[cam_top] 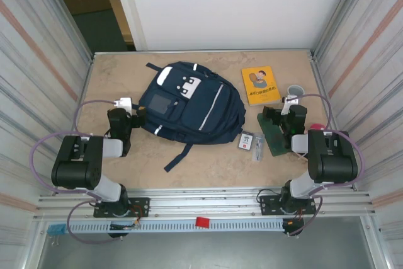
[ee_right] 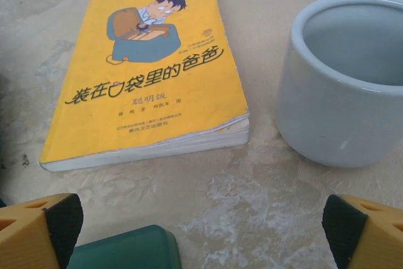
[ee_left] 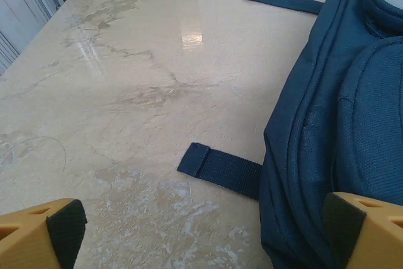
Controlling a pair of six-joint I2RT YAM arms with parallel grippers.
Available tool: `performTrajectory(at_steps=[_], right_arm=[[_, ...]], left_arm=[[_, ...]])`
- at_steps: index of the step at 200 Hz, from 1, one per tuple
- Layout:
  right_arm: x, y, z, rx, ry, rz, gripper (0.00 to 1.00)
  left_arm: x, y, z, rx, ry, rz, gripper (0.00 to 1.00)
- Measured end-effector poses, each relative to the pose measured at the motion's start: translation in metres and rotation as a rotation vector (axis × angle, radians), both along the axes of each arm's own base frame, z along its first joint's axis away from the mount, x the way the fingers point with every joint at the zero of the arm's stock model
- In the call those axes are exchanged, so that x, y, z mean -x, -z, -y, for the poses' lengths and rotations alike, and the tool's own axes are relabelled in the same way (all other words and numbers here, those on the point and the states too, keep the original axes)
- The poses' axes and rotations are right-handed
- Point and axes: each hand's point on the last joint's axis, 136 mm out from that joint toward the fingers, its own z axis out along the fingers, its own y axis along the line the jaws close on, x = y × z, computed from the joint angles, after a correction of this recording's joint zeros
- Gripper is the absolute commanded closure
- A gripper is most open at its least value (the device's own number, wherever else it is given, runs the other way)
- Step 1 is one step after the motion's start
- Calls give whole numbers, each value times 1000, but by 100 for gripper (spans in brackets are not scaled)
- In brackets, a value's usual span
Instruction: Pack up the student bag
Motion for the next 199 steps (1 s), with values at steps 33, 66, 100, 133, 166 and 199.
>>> performTrajectory(at_steps=[33, 66, 100, 133, 166, 199], right_arm=[[0, 0, 0, 0, 0, 0, 1], [0, 0, 0, 0, 0, 0, 1], [0, 0, 0, 0, 0, 0, 1], [0, 0, 0, 0, 0, 0, 1], [0, 0, 0, 0, 0, 0, 1], [0, 0, 0, 0, 0, 0, 1]], left_arm=[[0, 0, 0, 0, 0, 0, 1], [0, 0, 0, 0, 0, 0, 1], [0, 0, 0, 0, 0, 0, 1], [0, 0, 0, 5, 1, 0, 1], [0, 1, 1, 16, 5, -1, 1], [0, 1, 0, 20, 4, -2, 1]])
